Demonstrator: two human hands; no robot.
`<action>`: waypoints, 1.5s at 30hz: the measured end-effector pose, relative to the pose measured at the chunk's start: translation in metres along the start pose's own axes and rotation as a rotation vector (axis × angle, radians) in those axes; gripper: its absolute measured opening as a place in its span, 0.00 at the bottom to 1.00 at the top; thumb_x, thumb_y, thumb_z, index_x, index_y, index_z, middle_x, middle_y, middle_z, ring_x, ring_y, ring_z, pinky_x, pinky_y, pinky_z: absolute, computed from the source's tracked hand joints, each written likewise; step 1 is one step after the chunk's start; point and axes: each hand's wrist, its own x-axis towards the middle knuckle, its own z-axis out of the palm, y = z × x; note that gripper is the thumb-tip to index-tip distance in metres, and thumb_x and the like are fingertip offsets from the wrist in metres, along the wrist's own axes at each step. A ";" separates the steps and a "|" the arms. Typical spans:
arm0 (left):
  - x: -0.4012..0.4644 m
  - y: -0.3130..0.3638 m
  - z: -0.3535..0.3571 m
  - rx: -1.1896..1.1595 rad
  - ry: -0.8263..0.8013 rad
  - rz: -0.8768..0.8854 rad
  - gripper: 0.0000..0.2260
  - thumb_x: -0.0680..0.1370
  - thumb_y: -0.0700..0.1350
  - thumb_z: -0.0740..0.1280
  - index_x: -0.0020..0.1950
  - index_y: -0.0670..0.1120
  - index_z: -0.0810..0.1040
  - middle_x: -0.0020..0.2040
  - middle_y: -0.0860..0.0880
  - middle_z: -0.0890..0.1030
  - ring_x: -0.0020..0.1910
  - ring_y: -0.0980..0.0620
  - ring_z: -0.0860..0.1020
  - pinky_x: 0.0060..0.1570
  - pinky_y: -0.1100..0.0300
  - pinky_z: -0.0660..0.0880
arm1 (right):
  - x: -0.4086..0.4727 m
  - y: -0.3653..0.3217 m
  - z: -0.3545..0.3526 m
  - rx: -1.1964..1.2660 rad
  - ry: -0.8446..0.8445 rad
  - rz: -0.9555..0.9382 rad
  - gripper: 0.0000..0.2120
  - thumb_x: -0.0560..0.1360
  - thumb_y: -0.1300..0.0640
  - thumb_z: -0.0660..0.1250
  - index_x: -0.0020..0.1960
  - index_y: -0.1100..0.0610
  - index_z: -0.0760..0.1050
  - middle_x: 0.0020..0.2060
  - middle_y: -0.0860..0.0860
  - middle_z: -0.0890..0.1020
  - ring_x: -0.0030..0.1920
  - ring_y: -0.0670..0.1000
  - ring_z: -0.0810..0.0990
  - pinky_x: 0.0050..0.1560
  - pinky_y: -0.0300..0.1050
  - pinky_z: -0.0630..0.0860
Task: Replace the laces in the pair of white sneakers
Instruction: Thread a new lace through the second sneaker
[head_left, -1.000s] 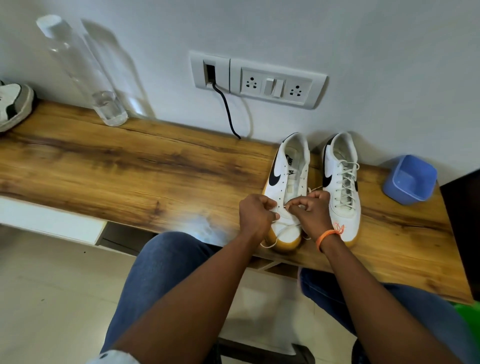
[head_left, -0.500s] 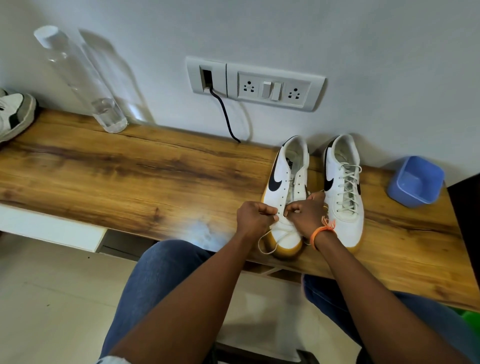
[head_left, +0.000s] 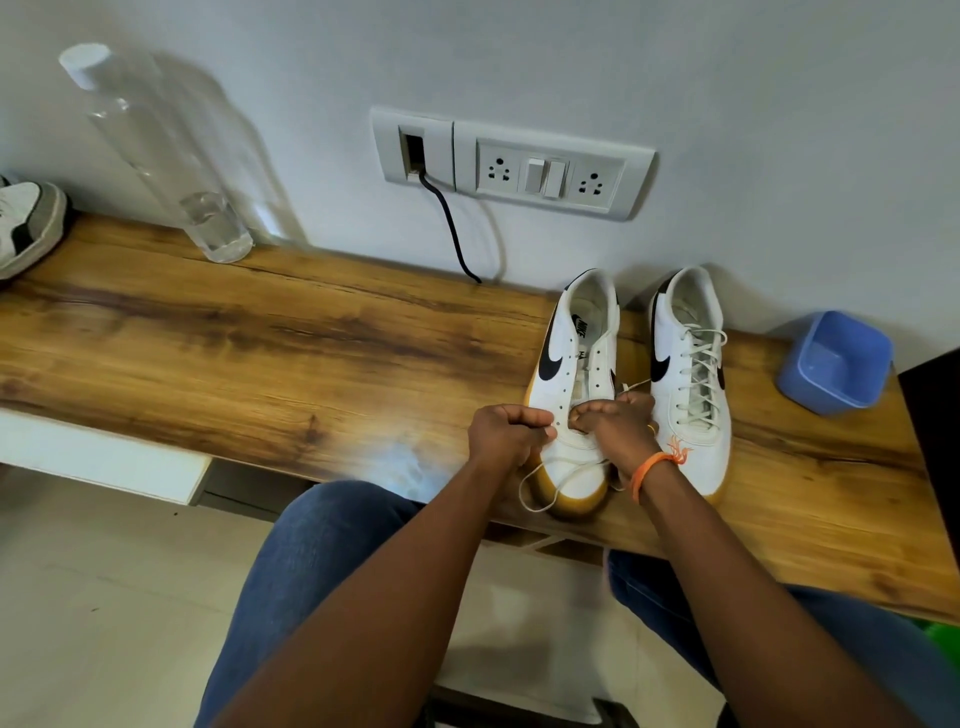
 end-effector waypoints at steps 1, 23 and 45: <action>0.000 0.000 0.000 0.003 -0.004 0.002 0.07 0.70 0.33 0.76 0.46 0.41 0.85 0.35 0.46 0.83 0.25 0.58 0.74 0.29 0.65 0.72 | 0.000 0.000 0.000 -0.055 -0.023 -0.004 0.06 0.74 0.66 0.68 0.41 0.58 0.80 0.42 0.52 0.80 0.49 0.54 0.77 0.52 0.43 0.74; -0.020 0.005 0.008 0.654 0.173 0.468 0.04 0.75 0.45 0.73 0.43 0.46 0.86 0.42 0.50 0.85 0.41 0.53 0.82 0.44 0.55 0.81 | 0.006 -0.005 -0.005 -0.484 -0.097 -0.149 0.03 0.70 0.49 0.70 0.38 0.45 0.81 0.57 0.53 0.79 0.57 0.52 0.76 0.65 0.46 0.71; 0.017 0.061 -0.029 -0.122 0.207 -0.205 0.08 0.75 0.43 0.74 0.44 0.41 0.76 0.33 0.44 0.75 0.23 0.51 0.71 0.34 0.54 0.78 | -0.027 -0.038 -0.049 -0.521 -0.008 -0.208 0.17 0.74 0.69 0.66 0.55 0.52 0.83 0.56 0.51 0.82 0.56 0.53 0.80 0.53 0.38 0.73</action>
